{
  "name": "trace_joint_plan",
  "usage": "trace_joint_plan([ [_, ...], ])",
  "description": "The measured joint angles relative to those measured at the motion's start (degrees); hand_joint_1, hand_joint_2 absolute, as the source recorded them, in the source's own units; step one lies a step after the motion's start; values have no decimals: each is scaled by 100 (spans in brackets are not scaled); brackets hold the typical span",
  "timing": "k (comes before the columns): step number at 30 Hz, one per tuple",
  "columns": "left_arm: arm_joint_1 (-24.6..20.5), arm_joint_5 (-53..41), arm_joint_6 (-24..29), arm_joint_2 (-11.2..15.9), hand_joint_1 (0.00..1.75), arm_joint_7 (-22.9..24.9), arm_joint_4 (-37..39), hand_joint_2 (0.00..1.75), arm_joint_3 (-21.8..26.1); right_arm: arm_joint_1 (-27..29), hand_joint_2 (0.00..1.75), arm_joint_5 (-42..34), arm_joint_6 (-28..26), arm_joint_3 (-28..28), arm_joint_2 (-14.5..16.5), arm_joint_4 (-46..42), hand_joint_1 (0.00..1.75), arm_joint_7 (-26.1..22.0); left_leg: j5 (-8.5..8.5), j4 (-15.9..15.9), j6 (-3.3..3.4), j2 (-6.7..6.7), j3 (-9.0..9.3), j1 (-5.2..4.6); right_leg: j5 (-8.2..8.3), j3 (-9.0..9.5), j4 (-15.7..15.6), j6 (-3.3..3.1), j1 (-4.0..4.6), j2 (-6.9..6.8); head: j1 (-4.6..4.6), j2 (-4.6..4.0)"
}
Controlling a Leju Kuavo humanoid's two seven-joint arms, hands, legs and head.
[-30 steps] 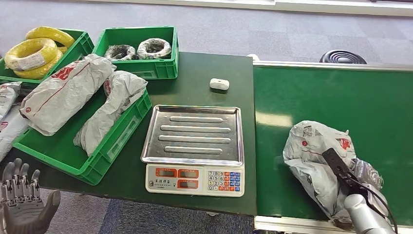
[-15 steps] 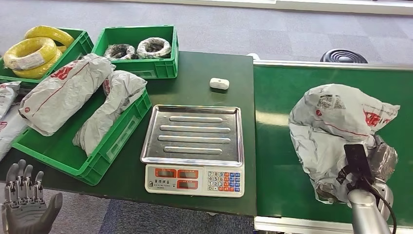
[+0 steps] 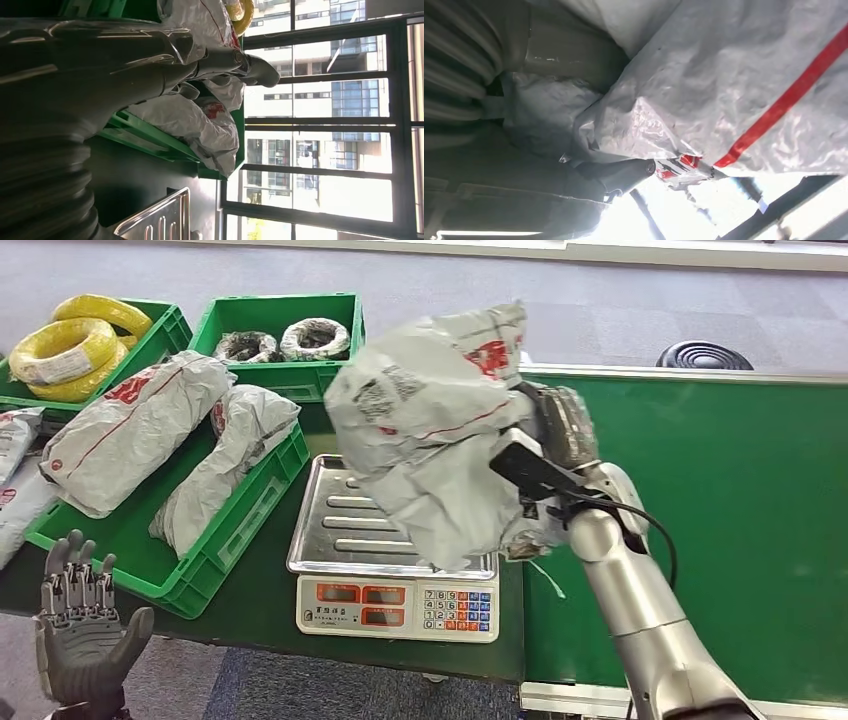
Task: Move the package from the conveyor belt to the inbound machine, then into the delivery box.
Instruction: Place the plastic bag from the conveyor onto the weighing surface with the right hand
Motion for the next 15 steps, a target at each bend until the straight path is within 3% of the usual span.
trace_joint_plan([
  [4,-195,-52,43,146,0,-30,119,175,-215,-540,175,130,395,664,717,845,175,80,1,0,-2,1,-15,5,-1,-14,3,-1,4,-1,0,0],
  [8,-306,-52,48,239,0,-36,192,175,-348,-856,175,181,658,971,1181,1542,172,189,1,0,-2,-1,-26,3,-1,-21,0,-1,3,-2,2,0],
  [12,-416,-51,44,319,0,-36,273,175,-452,-1041,175,256,760,1122,1462,2154,7,310,0,1,-1,0,-28,0,0,-23,-5,0,-1,-2,2,0],
  [15,-516,-57,68,352,0,-31,364,175,-538,-1154,175,545,848,1247,1607,2664,0,731,0,2,-1,-2,-27,0,0,-23,-5,0,-1,-3,2,0],
])
